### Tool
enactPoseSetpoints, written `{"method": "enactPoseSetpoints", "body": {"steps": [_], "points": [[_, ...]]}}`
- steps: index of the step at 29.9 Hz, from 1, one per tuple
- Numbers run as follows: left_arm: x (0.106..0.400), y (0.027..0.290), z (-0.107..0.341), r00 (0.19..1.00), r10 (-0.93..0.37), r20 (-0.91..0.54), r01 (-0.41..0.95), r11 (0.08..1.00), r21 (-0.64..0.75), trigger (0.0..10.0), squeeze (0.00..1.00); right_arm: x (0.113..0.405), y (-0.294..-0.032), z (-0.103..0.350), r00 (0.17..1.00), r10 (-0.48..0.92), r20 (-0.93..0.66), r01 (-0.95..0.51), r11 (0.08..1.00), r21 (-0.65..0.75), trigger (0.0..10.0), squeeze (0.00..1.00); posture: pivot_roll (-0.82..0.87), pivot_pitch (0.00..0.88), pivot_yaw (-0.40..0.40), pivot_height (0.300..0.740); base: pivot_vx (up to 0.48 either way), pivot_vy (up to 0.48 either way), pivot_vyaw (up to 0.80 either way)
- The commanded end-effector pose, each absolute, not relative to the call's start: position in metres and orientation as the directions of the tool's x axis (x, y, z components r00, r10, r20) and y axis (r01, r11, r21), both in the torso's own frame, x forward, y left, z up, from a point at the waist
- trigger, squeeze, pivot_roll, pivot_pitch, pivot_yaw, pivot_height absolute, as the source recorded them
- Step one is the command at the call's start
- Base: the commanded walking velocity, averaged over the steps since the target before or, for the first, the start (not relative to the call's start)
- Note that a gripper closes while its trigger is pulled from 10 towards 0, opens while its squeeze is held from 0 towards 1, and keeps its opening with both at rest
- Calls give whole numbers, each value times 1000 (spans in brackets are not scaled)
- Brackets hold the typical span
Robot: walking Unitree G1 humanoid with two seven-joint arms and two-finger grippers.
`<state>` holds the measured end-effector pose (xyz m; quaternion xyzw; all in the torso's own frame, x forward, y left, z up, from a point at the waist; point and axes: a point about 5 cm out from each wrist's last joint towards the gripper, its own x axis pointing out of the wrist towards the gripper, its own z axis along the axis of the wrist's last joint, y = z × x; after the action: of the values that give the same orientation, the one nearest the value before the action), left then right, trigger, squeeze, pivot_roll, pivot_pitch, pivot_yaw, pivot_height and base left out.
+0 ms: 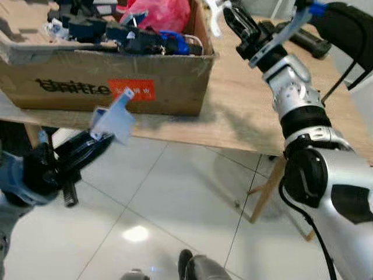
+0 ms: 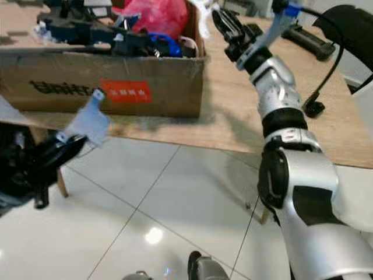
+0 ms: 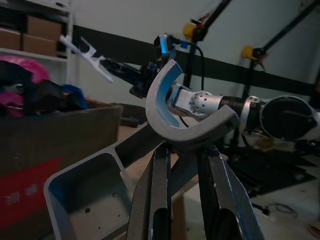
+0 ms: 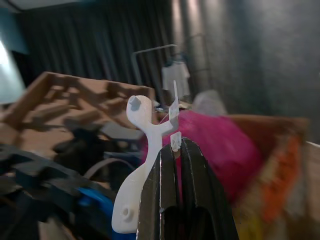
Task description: Picking trash to rubbish bin
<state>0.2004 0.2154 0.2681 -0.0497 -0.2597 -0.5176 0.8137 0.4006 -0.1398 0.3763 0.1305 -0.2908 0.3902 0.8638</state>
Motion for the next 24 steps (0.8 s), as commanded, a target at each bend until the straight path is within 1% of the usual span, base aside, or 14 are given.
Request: {"method": "enactPoseSetpoints", "body": {"steps": [1,3,6,7,9,10,14,18,21,24], "points": [[196,213,274,314,-834,453,868,446,219,10000,0,400,-138,377,517,609,602,-751,659,-21,10000,0,180,300,-77,740,0,0,0],[196,212,277,315,-832,456,865,450,224,10000,0,401,-131,375,523,636,568,-751,659,-47,10000,0,182,308,-76,740,0,0,0],[196,212,278,316,-831,457,863,452,224,10000,0,402,-129,373,523,646,557,-753,656,-53,10000,0,182,308,-76,740,0,0,0],[195,211,279,315,-832,457,863,451,225,10000,0,403,-125,371,529,656,538,-749,659,-65,10000,98,185,310,-76,740,0,0,0],[194,211,279,315,-832,457,863,451,226,10000,0,403,-123,370,534,662,527,-747,661,-74,10000,98,185,310,-76,740,0,0,0],[192,210,281,308,-835,457,867,444,228,10000,0,404,-121,375,559,629,541,-707,702,-86,10000,1000,188,313,-76,740,0,0,0],[191,209,282,304,-836,457,868,441,227,10000,0,403,-121,382,554,616,560,-690,716,-105,10000,1000,189,314,-76,740,0,0,0],[191,208,285,301,-832,467,867,442,229,10000,0,398,-118,392,517,634,575,-672,717,-187,10000,1000,185,310,-75,740,0,0,0],[192,207,286,300,-831,468,867,442,229,10000,0,397,-119,393,497,639,587,-684,705,-189,10000,1000,185,306,-75,740,0,0,0],[193,206,287,296,-831,471,866,442,235,10000,0,392,-118,395,419,675,607,-728,650,-220,10000,1000,179,290,-73,740,0,0,0]]}}
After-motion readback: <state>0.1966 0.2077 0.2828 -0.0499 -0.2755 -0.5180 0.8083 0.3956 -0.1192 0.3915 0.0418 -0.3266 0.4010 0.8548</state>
